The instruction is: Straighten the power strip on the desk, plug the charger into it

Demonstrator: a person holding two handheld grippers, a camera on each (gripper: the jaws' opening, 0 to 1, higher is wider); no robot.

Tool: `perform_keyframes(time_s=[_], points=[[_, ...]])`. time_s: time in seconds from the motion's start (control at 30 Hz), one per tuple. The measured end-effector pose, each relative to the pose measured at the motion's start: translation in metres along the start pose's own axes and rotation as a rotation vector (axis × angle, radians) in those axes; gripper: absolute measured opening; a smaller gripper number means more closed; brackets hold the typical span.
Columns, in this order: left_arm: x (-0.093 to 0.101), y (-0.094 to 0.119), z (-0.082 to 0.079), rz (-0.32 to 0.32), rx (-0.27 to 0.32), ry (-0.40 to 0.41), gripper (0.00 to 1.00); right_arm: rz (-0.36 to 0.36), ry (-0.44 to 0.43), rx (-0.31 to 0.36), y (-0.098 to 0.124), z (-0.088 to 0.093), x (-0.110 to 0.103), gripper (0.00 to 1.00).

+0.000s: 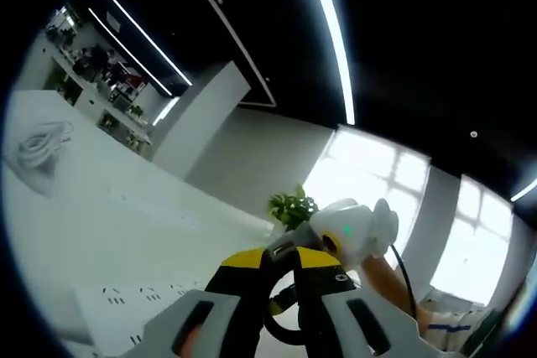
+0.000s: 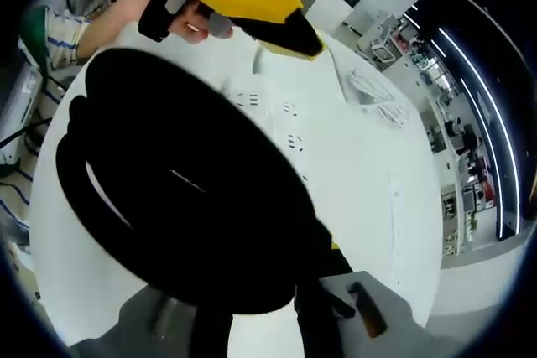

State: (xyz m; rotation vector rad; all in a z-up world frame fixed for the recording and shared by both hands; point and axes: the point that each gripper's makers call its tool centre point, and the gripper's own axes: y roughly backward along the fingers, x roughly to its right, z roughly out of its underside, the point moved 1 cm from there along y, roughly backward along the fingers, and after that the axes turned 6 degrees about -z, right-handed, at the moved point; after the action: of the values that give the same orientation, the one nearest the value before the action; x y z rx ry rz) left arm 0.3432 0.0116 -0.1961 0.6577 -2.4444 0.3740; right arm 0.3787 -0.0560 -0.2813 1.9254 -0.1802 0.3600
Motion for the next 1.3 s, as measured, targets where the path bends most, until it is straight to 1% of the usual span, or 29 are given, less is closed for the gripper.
perform_keyframes(time_s=[0.13, 0.27, 0.43, 0.53, 0.77, 0.93, 1.2, 1.3], points=[[-0.0011, 0.0007, 0.0, -0.004, 0.001, 0.002, 0.11, 0.026, 0.007, 0.014, -0.0001, -0.0002, -0.0012, 0.25], [-0.004, -0.0001, 0.0007, -0.013, -0.003, 0.003, 0.11, 0.042, 0.006, 0.05, 0.0003, -0.0001, -0.0013, 0.25], [-0.0045, 0.0, 0.0032, -0.019, -0.007, 0.002, 0.11, 0.053, 0.004, 0.066, -0.0006, -0.001, -0.0037, 0.25], [-0.0047, 0.0002, 0.0036, -0.02, -0.007, 0.002, 0.11, 0.072, 0.007, 0.076, -0.0007, -0.0008, -0.0058, 0.25], [-0.0064, 0.0004, 0.0046, -0.027, -0.01, 0.002, 0.11, 0.109, 0.016, 0.149, 0.0005, -0.0013, -0.0069, 0.25], [-0.0075, 0.0006, 0.005, -0.031, -0.011, 0.005, 0.11, 0.127, 0.023, 0.163, 0.0001, -0.0032, -0.0092, 0.26], [-0.0073, 0.0011, 0.0066, -0.031, -0.014, 0.009, 0.11, 0.147, 0.011, 0.204, -0.0008, -0.004, -0.0066, 0.27], [-0.0074, 0.0018, 0.0062, -0.032, -0.014, 0.01, 0.11, 0.167, 0.002, 0.231, -0.0024, -0.0038, -0.0051, 0.28]])
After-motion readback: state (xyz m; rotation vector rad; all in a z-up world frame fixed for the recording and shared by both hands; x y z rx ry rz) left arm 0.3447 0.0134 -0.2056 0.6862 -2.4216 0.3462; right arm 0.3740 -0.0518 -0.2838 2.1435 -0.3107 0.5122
